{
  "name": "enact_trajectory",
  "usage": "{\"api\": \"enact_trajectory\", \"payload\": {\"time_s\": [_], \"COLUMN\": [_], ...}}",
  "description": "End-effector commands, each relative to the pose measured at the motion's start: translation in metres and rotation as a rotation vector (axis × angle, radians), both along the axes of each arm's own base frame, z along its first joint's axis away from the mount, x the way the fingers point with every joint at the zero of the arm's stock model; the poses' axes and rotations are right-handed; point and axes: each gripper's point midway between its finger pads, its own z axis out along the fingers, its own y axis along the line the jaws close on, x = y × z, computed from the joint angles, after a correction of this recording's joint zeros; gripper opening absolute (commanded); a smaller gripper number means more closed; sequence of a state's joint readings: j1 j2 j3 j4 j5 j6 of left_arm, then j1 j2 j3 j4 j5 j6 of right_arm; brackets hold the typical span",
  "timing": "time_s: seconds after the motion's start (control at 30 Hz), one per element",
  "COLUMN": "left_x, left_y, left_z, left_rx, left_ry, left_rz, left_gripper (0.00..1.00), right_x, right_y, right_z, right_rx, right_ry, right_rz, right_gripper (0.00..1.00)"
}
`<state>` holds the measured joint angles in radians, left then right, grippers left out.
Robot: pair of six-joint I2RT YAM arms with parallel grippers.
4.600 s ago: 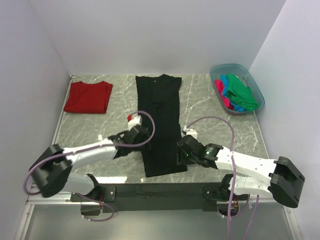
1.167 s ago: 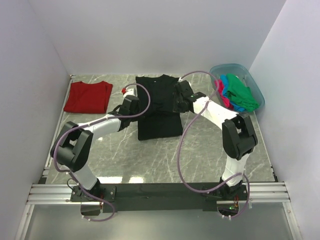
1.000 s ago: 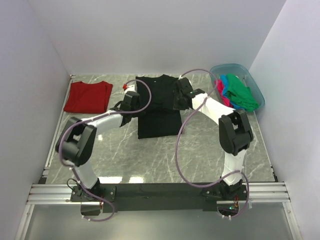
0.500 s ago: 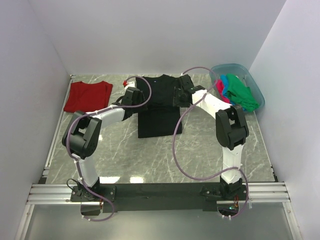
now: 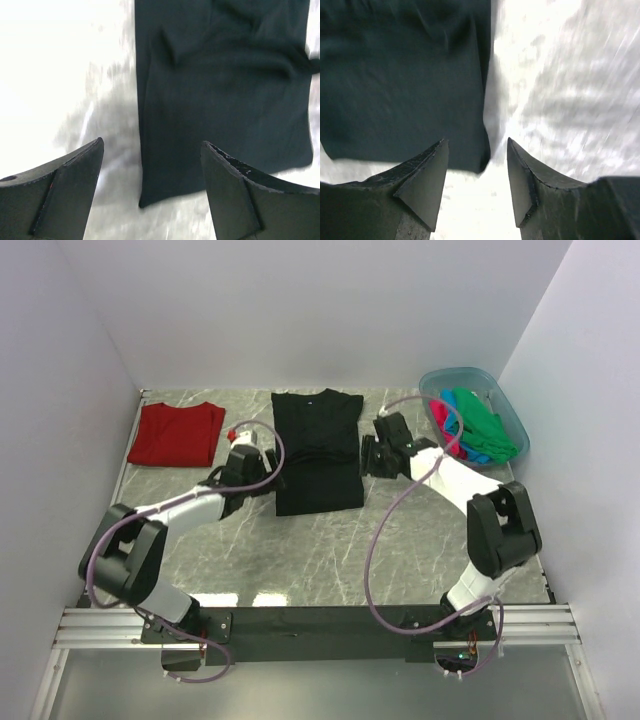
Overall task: Fold and stack the t-shirts
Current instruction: Fold the tshirt
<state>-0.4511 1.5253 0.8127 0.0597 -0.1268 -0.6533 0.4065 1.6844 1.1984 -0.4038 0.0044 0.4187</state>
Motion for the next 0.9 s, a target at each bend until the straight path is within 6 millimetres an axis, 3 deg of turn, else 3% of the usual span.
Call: {"api": "enact_trajectory", "payload": {"time_s": [0.0, 0.07, 0.27, 0.4, 0.87], "left_x": [-0.023, -0.031, -0.043, -0.046, -0.061], "left_y": [-0.02, -0.024, -0.022, -0.015, -0.024], "left_z": [0.011, 0.011, -0.012, -0.027, -0.078], "left_rx": [-0.12, -0.134, -0.101, -0.072, -0.024], "left_ry": [-0.019, -0.013, 0.041, 0.072, 0.196], "left_rz": [-0.064, -0.078, -0.061, -0.024, -0.045], "left_gripper": [0.84, 0.84, 0.84, 0.84, 0.79], "right_x": [-0.02, -0.033, -0.048, -0.048, -0.058], "right_y": [0.011, 0.008, 0.01, 0.015, 0.024], "right_z": [0.003, -0.011, -0.03, -0.036, -0.077], "right_rx": [0.059, 0.059, 0.08, 0.086, 0.041], "right_ry": [-0.011, 0.019, 0.05, 0.057, 0.151], "right_rz": [0.033, 0.037, 0.052, 0.064, 0.08], "right_gripper": [0.57, 0.58, 0.58, 0.58, 0.58]}}
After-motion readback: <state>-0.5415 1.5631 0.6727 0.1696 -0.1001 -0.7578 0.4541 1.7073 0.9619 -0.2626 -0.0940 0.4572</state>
